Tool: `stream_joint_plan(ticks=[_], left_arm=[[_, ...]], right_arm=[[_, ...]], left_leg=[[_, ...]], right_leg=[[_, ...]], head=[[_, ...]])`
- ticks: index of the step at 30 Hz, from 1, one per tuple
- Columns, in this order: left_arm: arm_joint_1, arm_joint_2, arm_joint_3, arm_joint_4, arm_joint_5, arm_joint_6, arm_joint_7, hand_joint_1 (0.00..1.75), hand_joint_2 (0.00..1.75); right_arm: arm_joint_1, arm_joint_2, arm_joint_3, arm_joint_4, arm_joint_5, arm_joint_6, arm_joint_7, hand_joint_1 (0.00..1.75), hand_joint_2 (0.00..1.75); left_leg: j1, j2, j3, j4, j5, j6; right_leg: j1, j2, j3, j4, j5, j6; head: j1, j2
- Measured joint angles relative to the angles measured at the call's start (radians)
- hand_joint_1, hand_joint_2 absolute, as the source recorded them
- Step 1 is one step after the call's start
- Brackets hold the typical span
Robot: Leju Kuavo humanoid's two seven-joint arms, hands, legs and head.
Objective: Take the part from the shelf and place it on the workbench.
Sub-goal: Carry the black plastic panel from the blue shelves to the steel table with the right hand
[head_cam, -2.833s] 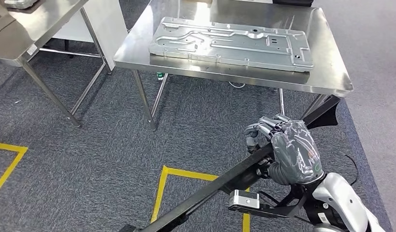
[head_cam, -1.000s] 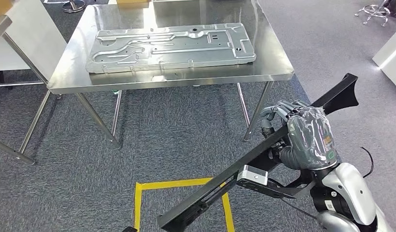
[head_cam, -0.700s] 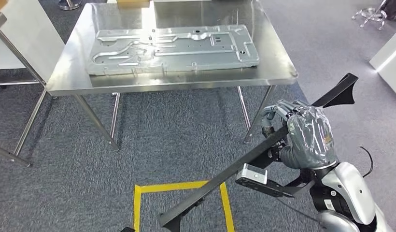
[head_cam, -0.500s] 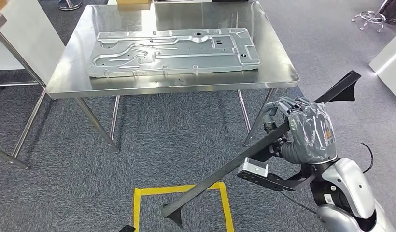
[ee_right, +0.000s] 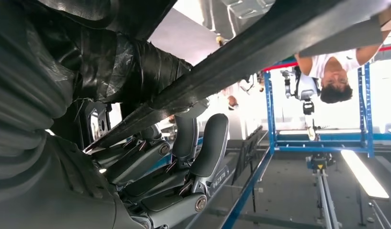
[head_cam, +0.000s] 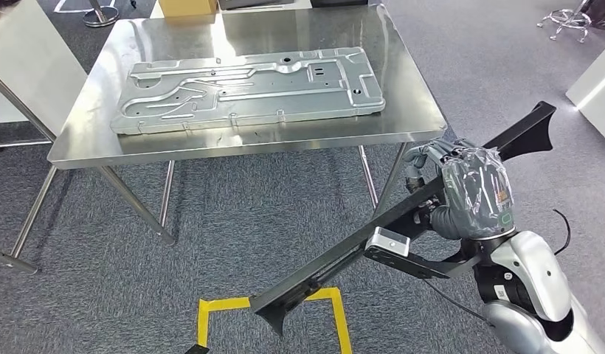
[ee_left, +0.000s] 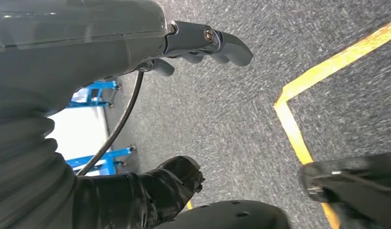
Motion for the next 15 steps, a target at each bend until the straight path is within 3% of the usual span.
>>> stream_joint_plan(ticks=[2,4,6,9,10,12,13,14,15], left_arm=[[0.001,0.000,0.000,0.000,-0.001,0.000,0.000,0.00,1.75],[-0.001,0.001,0.000,0.000,-0.001,-0.001,0.000,0.00,1.75],[-0.002,0.001,0.000,0.000,-0.003,-0.001,0.000,0.00,1.75],[-0.001,0.001,0.000,0.000,-0.009,-0.001,0.000,0.00,1.75],[-0.001,0.001,0.000,0.000,-0.012,-0.002,0.001,0.00,1.75],[-0.002,0.001,-0.001,0.000,-0.016,-0.004,0.002,0.00,1.75],[-0.002,0.001,-0.001,0.000,-0.019,-0.006,0.003,0.00,1.75],[-0.002,0.001,-0.002,0.000,-0.021,-0.007,0.003,0.00,1.75],[-0.001,0.001,-0.003,0.000,-0.024,-0.007,0.003,0.00,1.75]], right_arm=[[0.000,0.002,0.000,0.002,0.005,0.002,-0.001,1.75,1.75],[-0.001,0.004,0.000,0.004,0.010,0.003,-0.003,1.75,1.75],[-0.003,0.007,0.000,0.006,0.013,0.005,-0.001,1.75,1.75],[-0.015,0.008,-0.001,0.013,0.010,0.016,0.006,1.75,1.75],[-0.024,0.008,-0.001,0.018,0.008,0.021,0.009,1.75,1.75],[-0.043,0.010,-0.002,0.037,0.007,0.030,0.015,1.75,1.75],[-0.052,0.012,-0.002,0.052,0.007,0.033,0.017,1.75,1.75],[-0.061,0.013,-0.002,0.067,0.007,0.037,0.019,1.75,1.75],[-0.072,0.015,-0.002,0.084,0.008,0.039,0.020,1.75,1.75]], left_leg=[[-0.003,-0.001,0.041,-0.134,0.096,0.012],[-0.009,-0.001,0.085,-0.243,0.135,0.022],[-0.014,-0.002,0.099,-0.270,0.125,0.027],[-0.005,-0.002,0.119,-0.293,0.127,0.040],[-0.002,-0.002,0.127,-0.300,0.127,0.044],[-0.004,0.000,0.138,-0.301,0.119,0.049],[-0.004,-0.001,0.144,-0.301,0.113,0.049],[-0.003,-0.002,0.151,-0.300,0.107,0.048],[-0.003,-0.005,0.159,-0.299,0.100,0.046]], right_leg=[[0.002,0.002,0.020,0.000,-0.016,0.003],[0.004,0.004,0.029,0.000,-0.030,0.012],[0.004,0.005,0.031,-0.006,-0.036,0.025],[0.001,0.001,0.029,0.017,-0.055,0.038],[0.000,0.000,0.008,0.061,-0.075,0.042],[-0.005,0.000,-0.070,0.194,-0.124,0.049],[-0.009,-0.001,-0.108,0.250,-0.134,0.052],[-0.012,-0.001,-0.132,0.272,-0.124,0.056],[-0.016,-0.001,-0.136,0.252,-0.091,0.059]], head=[[0.000,0.000],[0.001,0.000],[0.000,0.000],[0.001,0.000],[0.002,0.000],[0.002,0.000],[0.002,0.000],[0.003,0.000],[0.003,0.000]])
